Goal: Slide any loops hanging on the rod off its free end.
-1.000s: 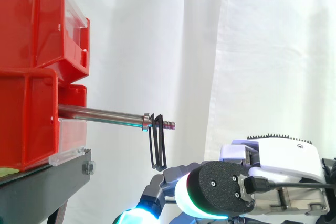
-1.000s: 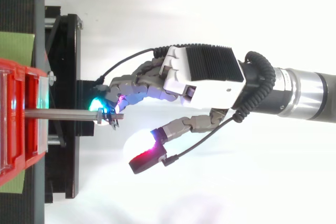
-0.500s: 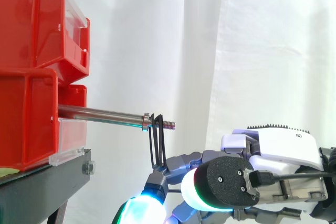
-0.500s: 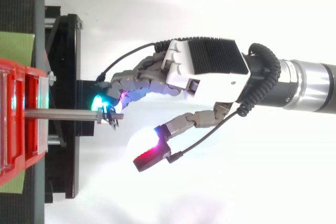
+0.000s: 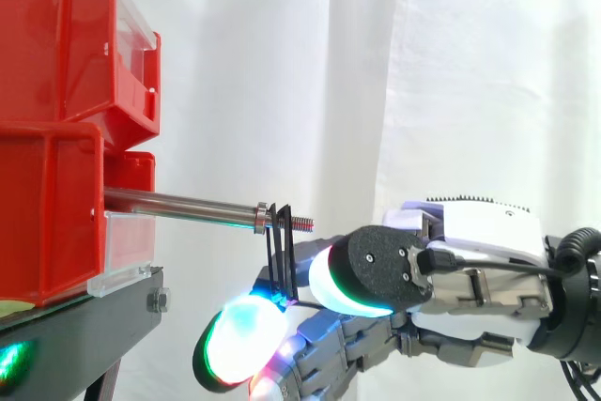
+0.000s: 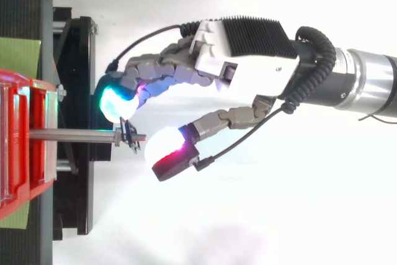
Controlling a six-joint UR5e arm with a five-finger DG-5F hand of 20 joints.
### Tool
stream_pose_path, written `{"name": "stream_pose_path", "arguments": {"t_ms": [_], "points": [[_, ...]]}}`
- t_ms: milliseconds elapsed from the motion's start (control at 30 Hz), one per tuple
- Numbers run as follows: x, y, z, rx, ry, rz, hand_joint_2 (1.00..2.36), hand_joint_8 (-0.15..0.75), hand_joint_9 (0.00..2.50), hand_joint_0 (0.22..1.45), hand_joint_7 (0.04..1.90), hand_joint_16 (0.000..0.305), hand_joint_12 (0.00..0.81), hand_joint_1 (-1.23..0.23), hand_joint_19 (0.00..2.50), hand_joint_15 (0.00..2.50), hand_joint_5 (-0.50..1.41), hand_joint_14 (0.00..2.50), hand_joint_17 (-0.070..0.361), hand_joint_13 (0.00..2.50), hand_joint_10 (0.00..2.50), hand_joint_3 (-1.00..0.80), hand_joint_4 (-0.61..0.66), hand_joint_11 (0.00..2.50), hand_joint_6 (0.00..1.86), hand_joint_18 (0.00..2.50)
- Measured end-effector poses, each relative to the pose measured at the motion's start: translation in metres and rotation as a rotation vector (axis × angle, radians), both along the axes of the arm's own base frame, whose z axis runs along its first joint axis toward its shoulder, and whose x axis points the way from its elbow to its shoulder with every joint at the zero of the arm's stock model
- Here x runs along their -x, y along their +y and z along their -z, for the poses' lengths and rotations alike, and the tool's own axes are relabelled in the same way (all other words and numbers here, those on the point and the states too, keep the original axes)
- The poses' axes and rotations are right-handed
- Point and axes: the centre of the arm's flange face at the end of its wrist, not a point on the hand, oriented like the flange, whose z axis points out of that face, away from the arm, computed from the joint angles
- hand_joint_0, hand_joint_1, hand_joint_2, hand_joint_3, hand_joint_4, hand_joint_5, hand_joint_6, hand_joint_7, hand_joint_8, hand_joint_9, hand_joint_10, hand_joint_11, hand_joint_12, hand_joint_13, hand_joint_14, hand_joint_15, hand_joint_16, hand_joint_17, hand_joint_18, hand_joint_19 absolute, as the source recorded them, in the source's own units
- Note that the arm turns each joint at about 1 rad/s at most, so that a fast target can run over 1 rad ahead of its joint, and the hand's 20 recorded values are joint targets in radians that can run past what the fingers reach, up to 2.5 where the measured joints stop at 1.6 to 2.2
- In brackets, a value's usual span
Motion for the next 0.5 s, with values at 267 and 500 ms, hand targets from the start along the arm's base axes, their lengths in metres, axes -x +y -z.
{"name": "stream_pose_path", "arguments": {"t_ms": [267,500], "points": [[-0.0006,-0.0038,-0.0013,-0.001,-0.002,0.003,1.0,0.259,0.86,0.55,1.01,0.039,0.265,-0.54,0.41,0.14,-0.16,0.0,0.088,0.82,0.01,-0.45,0.21,0.28,0.5,0.78],[-0.0013,-0.0013,-0.0021,-0.001,-0.008,0.0,1.0,0.259,0.86,0.55,1.02,0.039,0.266,-0.59,0.4,0.13,-0.16,0.01,0.088,0.83,0.01,-0.45,0.21,0.28,0.5,0.79]]}}
